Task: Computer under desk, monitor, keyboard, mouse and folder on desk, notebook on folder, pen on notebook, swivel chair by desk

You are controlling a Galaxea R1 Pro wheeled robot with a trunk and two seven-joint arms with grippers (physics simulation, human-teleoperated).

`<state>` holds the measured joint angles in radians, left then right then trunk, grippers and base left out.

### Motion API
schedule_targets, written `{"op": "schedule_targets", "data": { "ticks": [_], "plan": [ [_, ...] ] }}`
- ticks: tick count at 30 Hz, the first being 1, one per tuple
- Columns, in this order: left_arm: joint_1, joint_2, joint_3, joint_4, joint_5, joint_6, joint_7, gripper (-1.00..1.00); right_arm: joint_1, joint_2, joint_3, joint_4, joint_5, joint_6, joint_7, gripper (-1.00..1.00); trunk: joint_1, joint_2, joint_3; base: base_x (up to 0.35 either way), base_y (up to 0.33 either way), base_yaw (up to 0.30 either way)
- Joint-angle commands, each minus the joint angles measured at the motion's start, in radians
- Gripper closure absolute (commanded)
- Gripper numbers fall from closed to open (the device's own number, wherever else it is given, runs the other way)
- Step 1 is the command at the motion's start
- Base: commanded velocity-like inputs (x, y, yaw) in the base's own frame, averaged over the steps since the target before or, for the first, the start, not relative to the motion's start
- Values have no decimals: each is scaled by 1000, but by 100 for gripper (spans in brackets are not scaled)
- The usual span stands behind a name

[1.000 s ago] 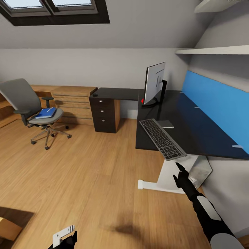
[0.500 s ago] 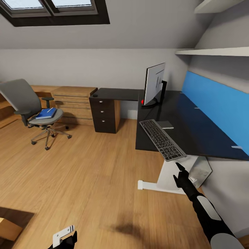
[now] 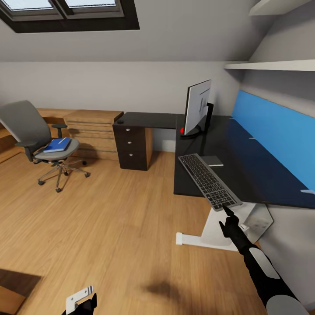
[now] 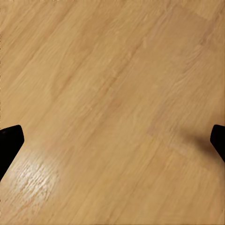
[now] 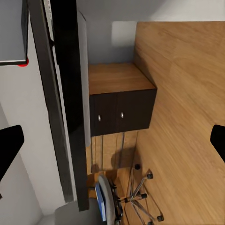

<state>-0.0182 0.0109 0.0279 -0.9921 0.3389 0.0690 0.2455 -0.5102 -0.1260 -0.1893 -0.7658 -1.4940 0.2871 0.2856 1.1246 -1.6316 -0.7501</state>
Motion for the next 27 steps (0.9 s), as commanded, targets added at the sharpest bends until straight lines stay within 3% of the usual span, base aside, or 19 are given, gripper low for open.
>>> {"op": "schedule_targets", "data": {
  "ticks": [1, 10, 27],
  "plan": [
    [0, 1, -1, -2, 7, 5, 4, -100, -1, 0, -2, 0, -8, 7, 1, -100, 0, 0, -1, 39, 9, 0],
    [0, 0, 0, -2, 6, 5, 4, -100, -1, 0, -2, 0, -7, 7, 1, -100, -34, 63, 27, 13, 3, 0],
    [0, -1, -2, -1, 6, 4, 5, -100, -1, 0, -2, 1, -6, 6, 1, -100, -34, 63, 27, 51, 23, 0]
  ]
}}
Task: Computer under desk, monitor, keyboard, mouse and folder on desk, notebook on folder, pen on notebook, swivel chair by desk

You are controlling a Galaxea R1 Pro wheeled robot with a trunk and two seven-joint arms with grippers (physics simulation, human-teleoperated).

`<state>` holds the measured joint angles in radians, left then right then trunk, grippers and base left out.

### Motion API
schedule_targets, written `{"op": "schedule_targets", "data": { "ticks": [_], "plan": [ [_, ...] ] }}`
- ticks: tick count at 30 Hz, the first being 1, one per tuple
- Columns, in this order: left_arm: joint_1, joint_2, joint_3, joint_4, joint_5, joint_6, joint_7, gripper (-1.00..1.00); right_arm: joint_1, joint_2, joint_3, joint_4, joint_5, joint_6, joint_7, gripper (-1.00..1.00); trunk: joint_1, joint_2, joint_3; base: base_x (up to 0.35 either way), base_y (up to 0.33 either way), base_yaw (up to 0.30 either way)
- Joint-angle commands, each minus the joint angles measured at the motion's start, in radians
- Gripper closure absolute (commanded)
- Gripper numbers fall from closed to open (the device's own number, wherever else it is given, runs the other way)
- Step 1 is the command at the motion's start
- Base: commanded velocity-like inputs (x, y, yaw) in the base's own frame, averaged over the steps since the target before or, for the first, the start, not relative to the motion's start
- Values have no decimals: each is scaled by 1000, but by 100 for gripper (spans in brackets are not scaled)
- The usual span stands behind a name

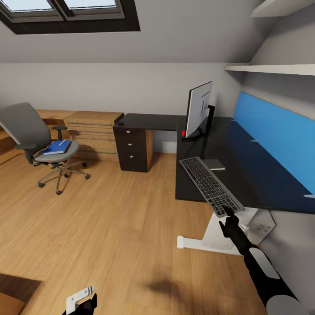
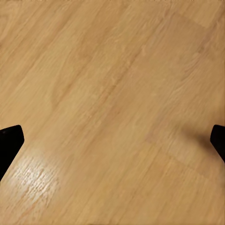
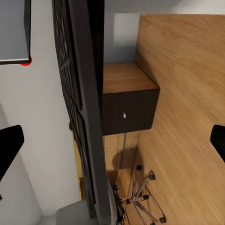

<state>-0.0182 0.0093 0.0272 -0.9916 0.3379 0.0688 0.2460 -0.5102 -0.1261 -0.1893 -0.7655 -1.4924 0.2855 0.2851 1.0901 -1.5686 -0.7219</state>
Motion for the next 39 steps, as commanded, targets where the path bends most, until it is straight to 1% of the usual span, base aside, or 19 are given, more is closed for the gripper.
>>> {"op": "schedule_targets", "data": {
  "ticks": [1, 16, 17, 26, 28, 33, 39],
  "plan": [
    [0, 0, -1, -2, 7, 5, 4, -100, -1, 0, -2, 0, -8, 7, 1, -100, 0, 0, -1, 40, 19, 0],
    [0, 1, -1, -1, 7, 5, 5, -100, -1, 0, -2, 2, -8, 7, 1, -100, 0, 0, -1, 56, 33, 0],
    [0, 1, -1, -1, 7, 5, 5, -100, -1, 0, -2, 2, -8, 7, 1, 100, 0, 0, -1, 5, 3, 0],
    [0, 1, -1, 0, 8, 6, 7, -100, -1, 0, 3, 0, -8, 7, 2, 100, 0, 0, -1, 1, 0, 0],
    [0, 0, -2, 15, 7, 5, 7, -100, -1, 0, 3, 0, -8, 7, 2, 100, 0, 0, -1, 0, 0, 0],
    [0, 0, -3, 23, 4, 5, 6, -100, -1, 1, 3, -7, -8, 5, 3, 100, -19, 35, 15, 0, 0, 0],
    [0, 0, -3, 24, 4, 5, 6, -100, 1, 6, 1, -78, -8, 0, 6, 100, -42, 77, 34, 0, 0, 0]
  ]
}}
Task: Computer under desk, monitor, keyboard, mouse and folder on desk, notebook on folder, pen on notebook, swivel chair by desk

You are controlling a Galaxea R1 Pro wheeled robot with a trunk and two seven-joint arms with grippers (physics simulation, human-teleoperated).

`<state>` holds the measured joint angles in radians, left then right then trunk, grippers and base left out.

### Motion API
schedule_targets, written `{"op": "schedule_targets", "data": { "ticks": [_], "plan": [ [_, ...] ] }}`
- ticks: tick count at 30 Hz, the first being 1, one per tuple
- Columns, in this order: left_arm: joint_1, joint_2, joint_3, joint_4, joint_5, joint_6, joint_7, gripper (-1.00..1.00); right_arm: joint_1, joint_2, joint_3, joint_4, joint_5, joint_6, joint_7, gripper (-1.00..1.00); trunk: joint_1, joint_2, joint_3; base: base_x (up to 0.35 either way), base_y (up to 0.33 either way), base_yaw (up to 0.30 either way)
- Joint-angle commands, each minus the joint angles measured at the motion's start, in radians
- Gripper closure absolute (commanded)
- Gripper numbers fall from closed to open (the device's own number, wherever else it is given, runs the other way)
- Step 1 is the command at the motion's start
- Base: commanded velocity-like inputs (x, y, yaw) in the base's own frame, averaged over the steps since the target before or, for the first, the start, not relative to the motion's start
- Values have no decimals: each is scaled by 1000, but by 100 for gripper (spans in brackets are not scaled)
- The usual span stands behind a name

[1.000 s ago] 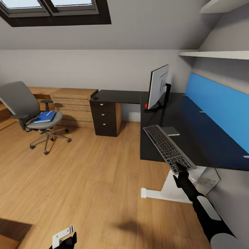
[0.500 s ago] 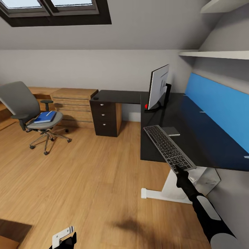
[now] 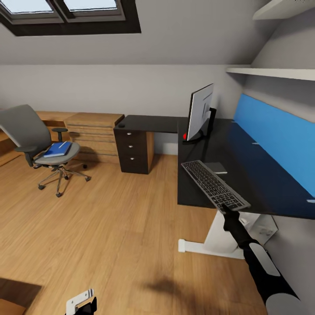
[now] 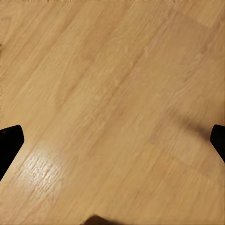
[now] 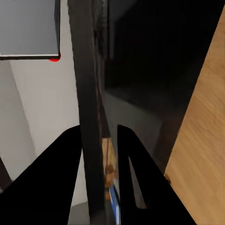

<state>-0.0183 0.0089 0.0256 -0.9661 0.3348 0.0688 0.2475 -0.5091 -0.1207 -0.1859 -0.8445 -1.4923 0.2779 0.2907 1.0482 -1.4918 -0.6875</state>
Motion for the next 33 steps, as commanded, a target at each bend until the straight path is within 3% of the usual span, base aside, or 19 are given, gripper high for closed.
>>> {"op": "schedule_targets", "data": {
  "ticks": [1, 6, 11, 15, 24, 33],
  "plan": [
    [0, 0, -1, -2, 7, 5, 4, -100, 0, 2, -3, -12, -8, 7, 1, 100, -4, 7, 2, 0, 0, 0],
    [0, 0, -1, -2, 7, 5, 4, -100, 3, 3, 15, -73, -9, 8, 2, 100, -23, 42, 18, 0, 0, 0],
    [0, 0, -1, -2, 8, 5, 4, -100, 7, 3, 88, -152, -9, 10, 33, 100, -42, 77, 34, 0, 0, 0],
    [0, 0, -1, -2, 8, 5, 4, -100, 7, 3, 122, -162, -9, 9, 69, 100, -42, 77, 34, 0, 0, 0],
    [0, 0, -1, -1, 9, 4, 3, -100, 8, 8, 289, -174, -9, -3, 78, 100, -42, 77, 34, 0, 0, 0],
    [0, 0, -1, 0, 9, 3, 1, -100, 14, 39, 409, -216, -6, -60, 51, 100, -42, 77, 34, 0, 92, 0]
  ]
}}
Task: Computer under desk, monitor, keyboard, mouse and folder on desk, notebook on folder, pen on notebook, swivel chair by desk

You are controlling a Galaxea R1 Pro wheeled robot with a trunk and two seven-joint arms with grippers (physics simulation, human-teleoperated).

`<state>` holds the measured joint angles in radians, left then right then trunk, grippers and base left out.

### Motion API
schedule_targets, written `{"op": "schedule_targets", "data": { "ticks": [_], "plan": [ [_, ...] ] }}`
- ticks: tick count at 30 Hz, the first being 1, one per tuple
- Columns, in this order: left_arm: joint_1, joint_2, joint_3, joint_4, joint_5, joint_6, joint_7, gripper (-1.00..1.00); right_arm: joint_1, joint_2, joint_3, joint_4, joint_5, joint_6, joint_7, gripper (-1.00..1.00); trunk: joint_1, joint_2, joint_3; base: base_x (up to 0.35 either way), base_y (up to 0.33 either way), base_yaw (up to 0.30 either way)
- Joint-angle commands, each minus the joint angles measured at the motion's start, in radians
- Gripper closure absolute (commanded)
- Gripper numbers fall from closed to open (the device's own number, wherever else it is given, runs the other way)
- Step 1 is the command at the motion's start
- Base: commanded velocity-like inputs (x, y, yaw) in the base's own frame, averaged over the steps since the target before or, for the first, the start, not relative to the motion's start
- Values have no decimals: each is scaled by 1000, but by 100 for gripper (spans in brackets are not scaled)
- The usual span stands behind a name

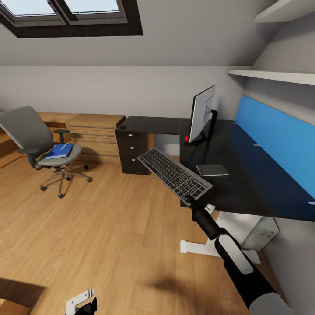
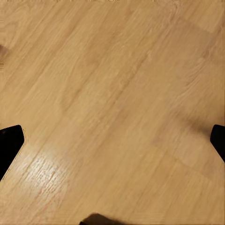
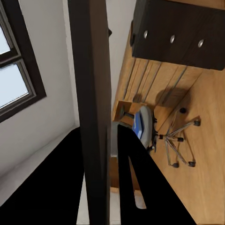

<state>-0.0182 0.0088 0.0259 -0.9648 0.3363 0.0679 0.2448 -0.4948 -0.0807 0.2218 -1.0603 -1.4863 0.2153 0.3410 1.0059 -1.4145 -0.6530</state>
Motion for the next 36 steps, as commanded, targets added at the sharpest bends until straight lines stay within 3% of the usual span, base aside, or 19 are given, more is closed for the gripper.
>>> {"op": "schedule_targets", "data": {
  "ticks": [1, 4, 10, 20, 27, 32, 36],
  "plan": [
    [0, 0, -1, -2, 7, 4, 3, -100, 6, 2, 12, -16, -10, -12, -12, 100, 0, 0, -1, 0, 259, 0],
    [0, 0, -1, -2, 7, 4, 3, -100, 36, 6, 28, -76, -9, -55, -38, 100, 0, 0, -1, 0, 284, 0],
    [0, 0, -1, -2, 7, 4, 1, -100, 81, 7, 31, -136, -13, -68, -45, 100, 0, 0, -1, 0, 301, 0],
    [0, 0, -2, 8, 6, 5, -2, -100, 91, 7, 31, -145, -17, -72, -48, 100, 0, 0, -1, 34, 313, 0],
    [0, 0, -10, 27, 6, 6, -2, -100, 91, 13, 33, -145, -17, -154, -49, 100, 0, 0, -1, 119, 310, -54],
    [0, 0, -28, 29, 5, 5, -1, -100, 91, 17, 33, -142, -16, -170, -52, 100, 0, 0, -1, 201, 228, -226],
    [0, 0, -38, 29, 5, 4, 0, -100, 91, 26, 31, -137, -13, -176, -114, 100, 0, 0, -1, 75, 32, -261]
  ]
}}
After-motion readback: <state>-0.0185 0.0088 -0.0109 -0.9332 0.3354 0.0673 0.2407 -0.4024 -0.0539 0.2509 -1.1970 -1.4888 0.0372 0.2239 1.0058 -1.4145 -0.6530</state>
